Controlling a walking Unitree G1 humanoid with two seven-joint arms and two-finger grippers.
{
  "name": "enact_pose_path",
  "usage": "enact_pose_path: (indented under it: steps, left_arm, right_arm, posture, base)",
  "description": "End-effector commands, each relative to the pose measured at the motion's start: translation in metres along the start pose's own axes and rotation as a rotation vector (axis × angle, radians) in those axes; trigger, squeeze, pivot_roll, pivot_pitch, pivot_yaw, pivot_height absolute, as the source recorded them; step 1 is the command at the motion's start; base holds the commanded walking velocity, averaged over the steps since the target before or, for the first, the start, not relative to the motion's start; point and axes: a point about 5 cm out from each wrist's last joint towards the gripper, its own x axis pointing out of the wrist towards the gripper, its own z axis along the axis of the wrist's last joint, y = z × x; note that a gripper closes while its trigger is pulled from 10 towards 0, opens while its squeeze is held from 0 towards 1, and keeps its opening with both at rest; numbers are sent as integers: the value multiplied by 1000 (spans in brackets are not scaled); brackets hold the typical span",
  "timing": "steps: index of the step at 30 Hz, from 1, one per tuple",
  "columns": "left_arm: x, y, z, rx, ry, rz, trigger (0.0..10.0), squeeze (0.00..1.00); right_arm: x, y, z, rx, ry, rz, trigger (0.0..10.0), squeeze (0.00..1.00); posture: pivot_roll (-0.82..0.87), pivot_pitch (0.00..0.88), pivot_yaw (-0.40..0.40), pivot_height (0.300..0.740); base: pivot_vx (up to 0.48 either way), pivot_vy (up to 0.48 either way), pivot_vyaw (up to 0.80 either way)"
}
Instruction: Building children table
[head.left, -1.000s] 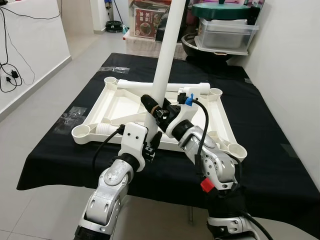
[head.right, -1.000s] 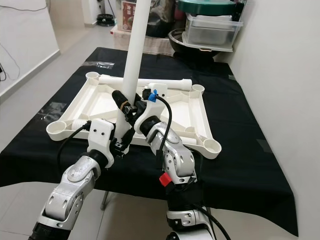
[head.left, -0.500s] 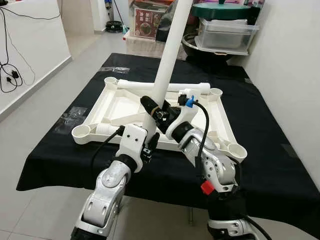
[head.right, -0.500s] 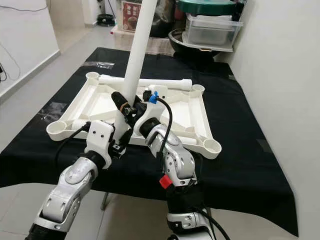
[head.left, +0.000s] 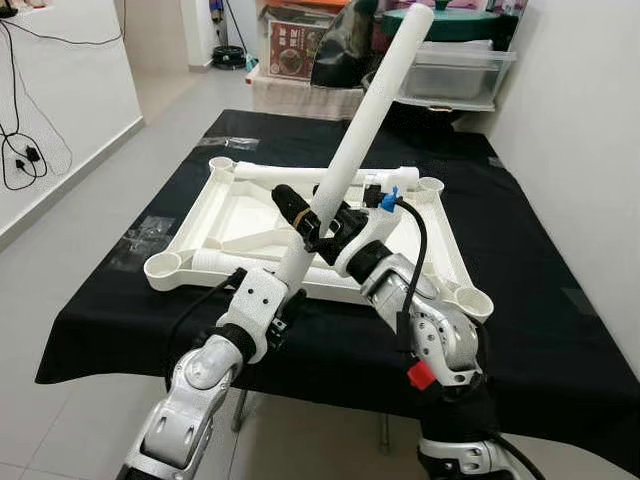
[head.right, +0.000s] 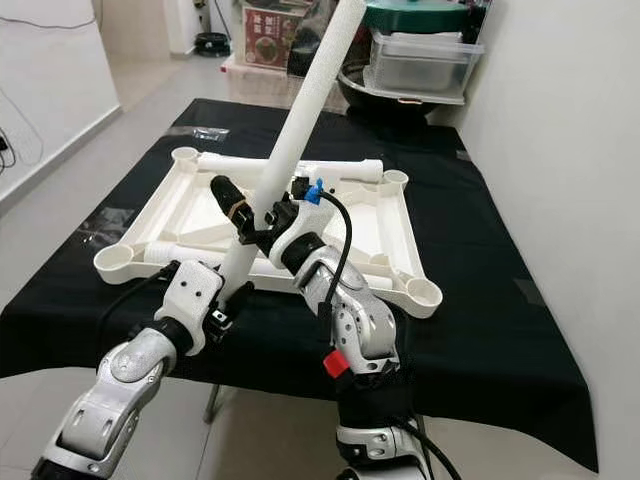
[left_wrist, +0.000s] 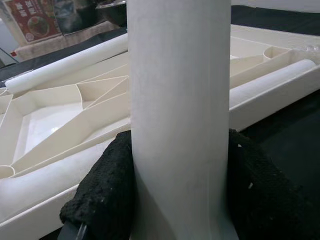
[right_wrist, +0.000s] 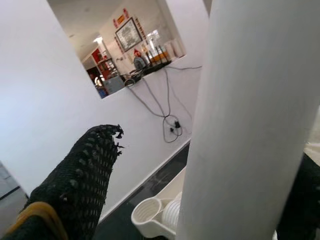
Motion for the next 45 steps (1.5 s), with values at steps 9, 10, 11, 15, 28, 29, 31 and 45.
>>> enact_pose_path:
  steps: [9, 10, 11, 15, 28, 29, 31, 45]
  left_arm:
    - [2, -5, 6, 58, -33, -56, 10000, 0]
    - [2, -5, 6, 58, -33, -56, 10000, 0]
    - [2, -6, 7, 52, -36, -57, 10000, 0]
    - [4, -9, 8, 46, -44, -63, 10000, 0]
    - [8, -25, 12, 46, -68, -98, 10000, 0]
    - [8, -26, 12, 45, -70, -101, 10000, 0]
    - [8, -26, 12, 45, -70, -101, 10000, 0]
    - [4, -25, 8, 66, -62, -111, 10000, 0]
  right_arm:
    - [-2, 9, -13, 44, 81, 64, 10000, 0]
    - [-2, 9, -13, 44, 81, 64, 10000, 0]
    - [-2, 9, -14, 45, 83, 62, 10000, 0]
    - [0, 8, -15, 38, 84, 53, 10000, 0]
    - [4, 2, -15, 34, 68, -15, 10000, 0]
    - [4, 1, -14, 31, 65, -25, 10000, 0]
    - [4, 1, -14, 31, 65, -25, 10000, 0]
    - [3, 1, -16, 24, 73, -12, 0, 0]
  posture:
    - [37, 0, -69, 740]
    - [37, 0, -69, 740]
    - [37, 0, -70, 740]
    - [38, 0, -69, 740]
    - [37, 0, -68, 740]
    - [37, 0, -68, 740]
    - [37, 0, -68, 740]
    - [37, 0, -68, 740]
  base:
    - [0, 0, 0]
    - [0, 0, 0]
    - [0, 0, 0]
    - [0, 0, 0]
    - [0, 0, 0]
    - [0, 0, 0]
    - [0, 0, 0]
    - [0, 0, 0]
